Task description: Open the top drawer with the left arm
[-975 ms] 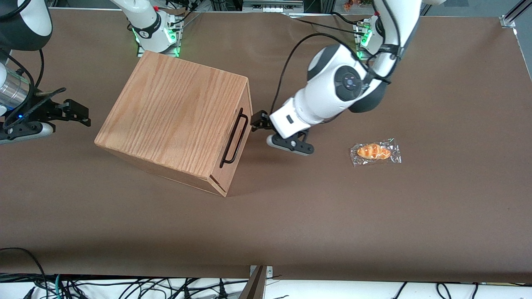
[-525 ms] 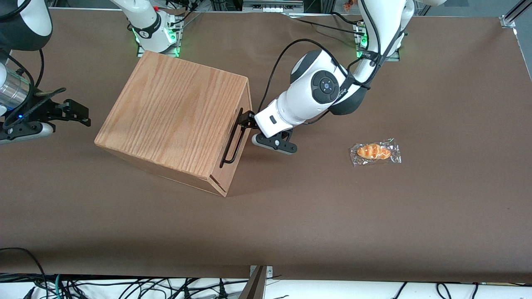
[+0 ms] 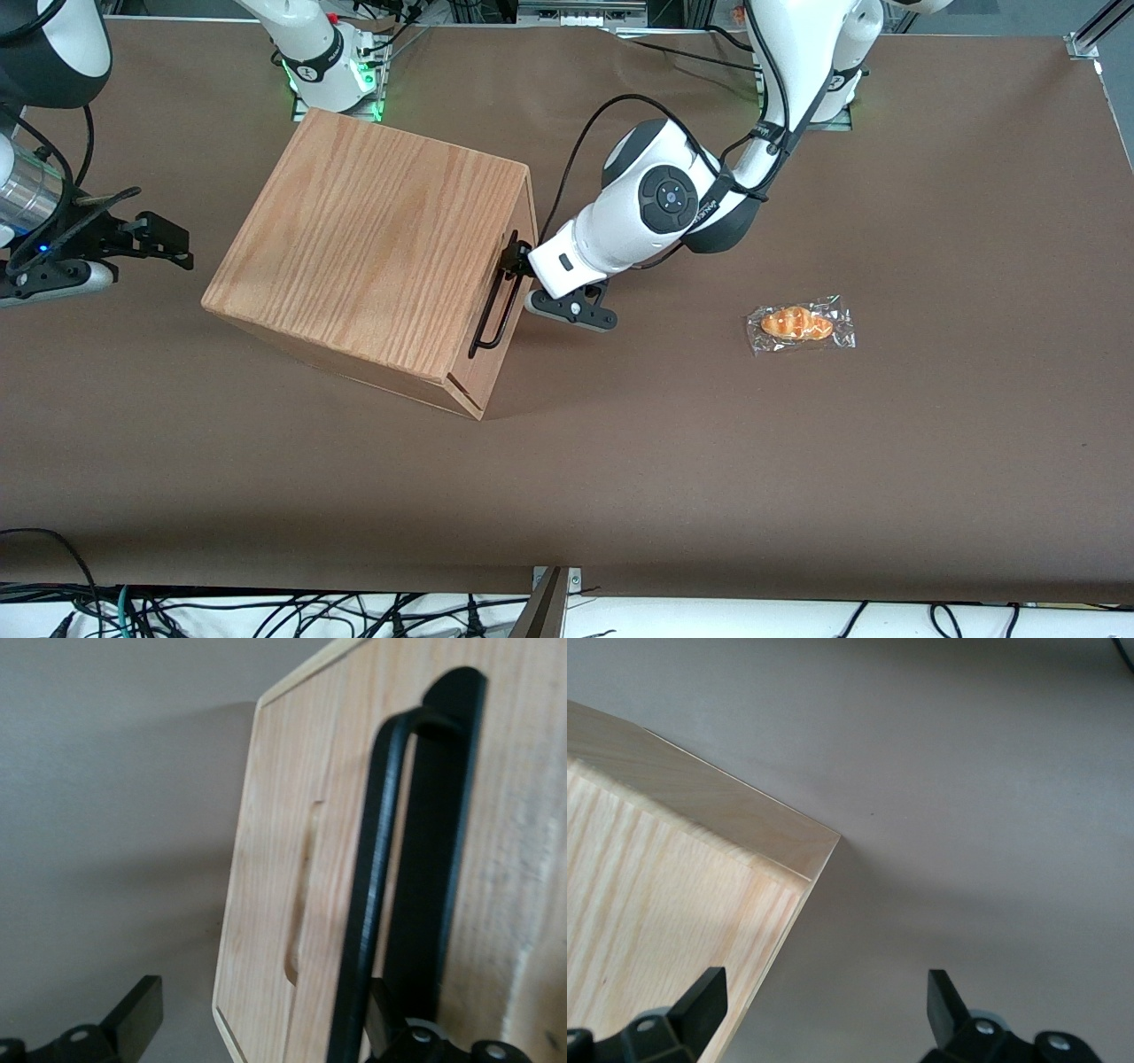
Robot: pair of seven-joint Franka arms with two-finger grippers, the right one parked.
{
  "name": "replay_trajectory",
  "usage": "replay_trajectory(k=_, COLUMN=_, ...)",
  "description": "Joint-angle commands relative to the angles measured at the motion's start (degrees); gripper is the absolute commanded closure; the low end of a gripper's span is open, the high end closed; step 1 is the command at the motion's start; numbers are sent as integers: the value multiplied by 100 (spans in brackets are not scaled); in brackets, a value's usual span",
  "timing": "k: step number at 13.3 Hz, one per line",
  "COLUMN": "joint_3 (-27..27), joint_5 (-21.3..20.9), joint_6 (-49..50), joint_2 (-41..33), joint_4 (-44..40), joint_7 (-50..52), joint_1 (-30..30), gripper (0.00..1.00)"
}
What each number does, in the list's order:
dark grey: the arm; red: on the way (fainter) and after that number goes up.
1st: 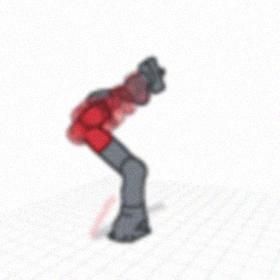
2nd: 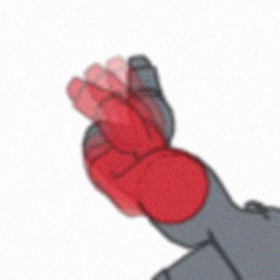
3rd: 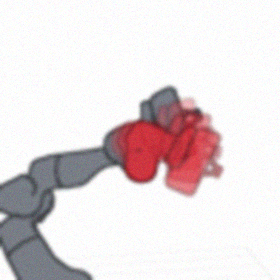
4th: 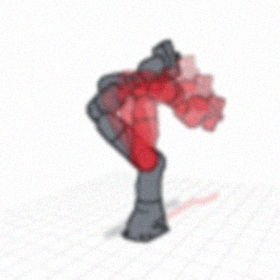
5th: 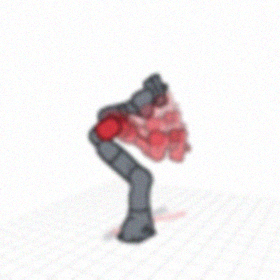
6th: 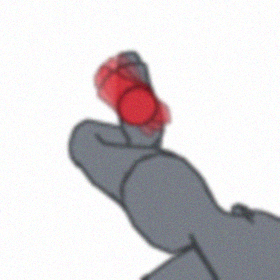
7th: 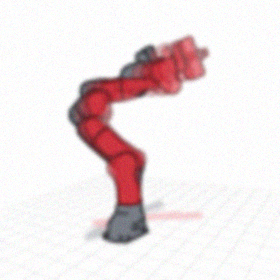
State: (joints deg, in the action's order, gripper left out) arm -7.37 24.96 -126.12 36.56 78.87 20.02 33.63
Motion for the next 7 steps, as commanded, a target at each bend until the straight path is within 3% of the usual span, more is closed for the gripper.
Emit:
replay_trajectory(k=1, joint_3=192, joint_5=-228, joint_6=26, joint_2=97, joint_4=-214, joint_7=90, joint_1=12, gripper=0)
replay_trajectory(k=7, joint_3=271, joint_5=-246, joint_6=70, joint_2=80, joint_4=-205, joint_7=73, joint_1=-331, gripper=0)
